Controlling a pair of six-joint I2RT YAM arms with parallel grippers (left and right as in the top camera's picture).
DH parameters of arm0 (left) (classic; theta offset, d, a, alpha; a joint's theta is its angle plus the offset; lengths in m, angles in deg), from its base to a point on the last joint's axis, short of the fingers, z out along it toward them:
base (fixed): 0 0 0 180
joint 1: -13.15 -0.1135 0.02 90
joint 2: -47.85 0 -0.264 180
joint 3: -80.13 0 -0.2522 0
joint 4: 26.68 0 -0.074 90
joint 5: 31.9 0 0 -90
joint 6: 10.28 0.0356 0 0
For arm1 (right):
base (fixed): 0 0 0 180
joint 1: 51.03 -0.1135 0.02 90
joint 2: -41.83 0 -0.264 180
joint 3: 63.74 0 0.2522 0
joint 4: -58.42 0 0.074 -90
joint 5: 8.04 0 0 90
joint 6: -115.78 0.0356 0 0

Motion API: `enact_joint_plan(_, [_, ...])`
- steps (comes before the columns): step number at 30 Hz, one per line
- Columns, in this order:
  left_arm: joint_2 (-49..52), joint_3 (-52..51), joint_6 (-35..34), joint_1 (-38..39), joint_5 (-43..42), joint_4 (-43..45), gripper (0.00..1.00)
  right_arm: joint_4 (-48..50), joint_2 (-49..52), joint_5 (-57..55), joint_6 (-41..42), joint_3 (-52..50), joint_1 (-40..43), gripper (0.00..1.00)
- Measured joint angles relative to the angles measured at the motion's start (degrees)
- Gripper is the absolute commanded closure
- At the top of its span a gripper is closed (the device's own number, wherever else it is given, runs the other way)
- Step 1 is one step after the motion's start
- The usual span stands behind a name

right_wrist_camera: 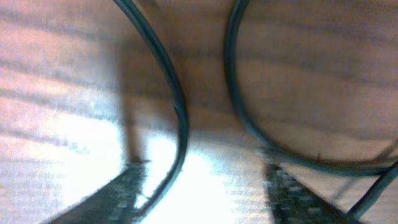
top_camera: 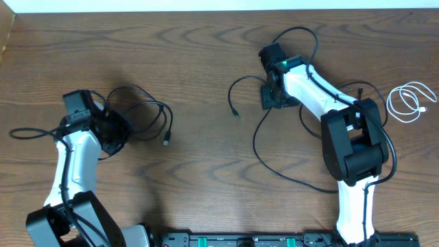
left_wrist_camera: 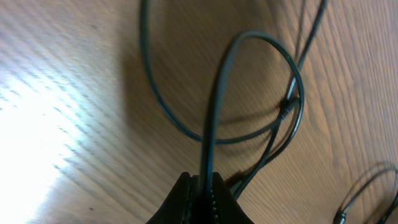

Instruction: Untangle cables

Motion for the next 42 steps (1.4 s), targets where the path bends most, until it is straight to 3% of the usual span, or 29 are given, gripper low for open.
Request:
enact_joint_plan(1, [0.00, 0.00, 0.24, 0.46, -0.15, 0.04, 0.92, -0.85, -0.07, 0.26, -0.28, -0.02, 0.00, 0.07])
enact_joint_plan(3, [0.00, 0.00, 0.39, 1.07, -0.37, 0.02, 0.92, -3.67, -0.17, 0.61, -0.96, -0.02, 0.00, 0.01])
enact_joint_plan(8, [0.00, 0.00, 0.42, 1.18, -0.59, 0.02, 0.92, -10.32, -0.31, 1.36, -1.66, -0.07, 0.46, 0.01])
enact_joint_plan(17, [0.00, 0.00, 0.42, 1.18, -0.59, 0.02, 0.92, -12.68, -0.28, 1.46, -1.53, 0.35, 1.18, 0.01])
enact_joint_plan(24, [0.00, 0.00, 0.42, 1.18, -0.79, 0.02, 0.93, -24.06, -0.46, -0.26, -1.31, 10.29, 1.18, 0.01])
enact_joint_plan(29, [0.00, 0.00, 0.42, 1.18, -0.79, 0.04, 0.92, -27.89, -1.16, -4.72, 2.05, 11.72, 1.29, 0.01])
enact_joint_plan(34, [0.00, 0.00, 0.42, 1.18, -0.79, 0.04, 0.92, -25.86, -1.16, -5.53, 5.90, 7.39, 3.06, 0.01])
enact_joint_plan(39, [0.00, 0.00, 0.42, 1.18, -0.79, 0.04, 0.92, -19.37, -1.16, 0.52, 5.46, 0.63, 4.52, 0.01])
enact_joint_plan(42, [0.00, 0.00, 0.42, 1.18, -0.90, 0.02, 0.92, -15.76, -1.16, 7.23, 1.95, -2.25, 4.55, 0.11])
